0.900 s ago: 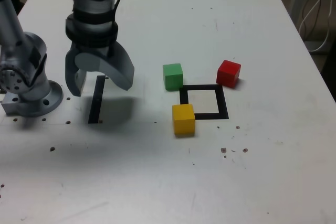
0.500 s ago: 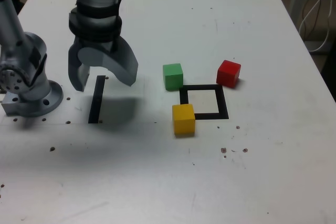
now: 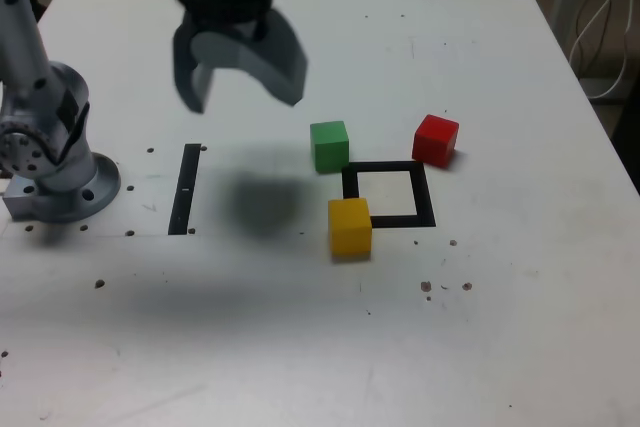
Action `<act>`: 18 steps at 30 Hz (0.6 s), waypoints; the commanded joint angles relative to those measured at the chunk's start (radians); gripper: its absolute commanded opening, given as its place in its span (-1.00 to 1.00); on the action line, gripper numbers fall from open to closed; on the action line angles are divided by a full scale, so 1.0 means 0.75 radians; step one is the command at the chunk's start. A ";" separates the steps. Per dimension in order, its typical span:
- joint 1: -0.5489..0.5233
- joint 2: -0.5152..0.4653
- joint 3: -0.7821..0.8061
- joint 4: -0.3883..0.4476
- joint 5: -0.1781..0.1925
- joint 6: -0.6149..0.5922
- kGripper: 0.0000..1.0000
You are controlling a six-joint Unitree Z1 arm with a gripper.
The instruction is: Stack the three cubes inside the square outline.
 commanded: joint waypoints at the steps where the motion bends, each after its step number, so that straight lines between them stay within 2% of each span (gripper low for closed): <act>1: 0.006 0.049 -0.160 0.047 0.024 0.047 0.94; 10: 0.079 0.200 -0.503 0.132 0.031 0.168 0.91; 18: 0.110 0.456 -0.831 0.232 0.030 0.290 0.90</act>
